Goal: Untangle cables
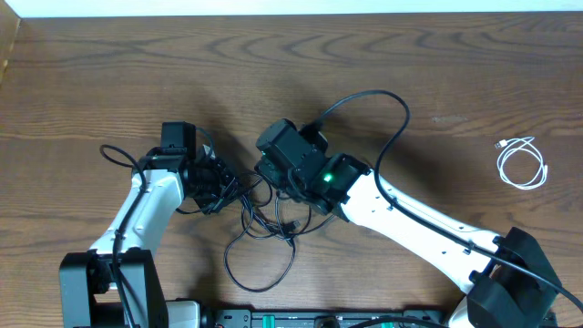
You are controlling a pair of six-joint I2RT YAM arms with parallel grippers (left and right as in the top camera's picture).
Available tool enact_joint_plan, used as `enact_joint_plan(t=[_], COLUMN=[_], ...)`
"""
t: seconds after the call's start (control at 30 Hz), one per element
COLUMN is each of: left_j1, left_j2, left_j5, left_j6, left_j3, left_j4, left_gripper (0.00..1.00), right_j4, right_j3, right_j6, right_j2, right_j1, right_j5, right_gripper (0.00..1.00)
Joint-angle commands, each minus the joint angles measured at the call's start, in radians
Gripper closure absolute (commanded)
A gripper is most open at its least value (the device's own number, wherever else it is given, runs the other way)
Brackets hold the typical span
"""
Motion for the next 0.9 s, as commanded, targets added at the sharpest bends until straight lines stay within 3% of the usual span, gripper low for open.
enact_joint_plan(t=[0.0,0.13,0.27,0.67,0.87], left_j1=[0.003,0.003,0.003,0.003,0.003], left_j2=[-0.007,-0.007,-0.007,-0.007,-0.007], left_j5=[-0.007,-0.147,-0.158,-0.170,-0.268], left_j6=[0.014,0.013,0.005,0.034,0.020], left_j3=[0.010,0.010,0.010,0.010,0.010], left_j4=[0.000,-0.003,-0.005,-0.024,-0.043], left_gripper=[0.92,0.93,0.92,0.92,0.92], right_j4=[-0.002,0.009,0.040,-0.020,-0.055], right_j3=[-0.001,-0.001,-0.001,-0.001,-0.001], right_j6=[-0.200,-0.362,-0.568,-0.731,-0.771], right_j2=[0.003,-0.032,-0.106,-0.340,-0.445], right_j1=[0.005,0.007,0.008,0.008,0.008], right_j5=[0.016,-0.007,-0.007,-0.008,-0.008], right_gripper=[0.99,0.99,0.99,0.99,0.99])
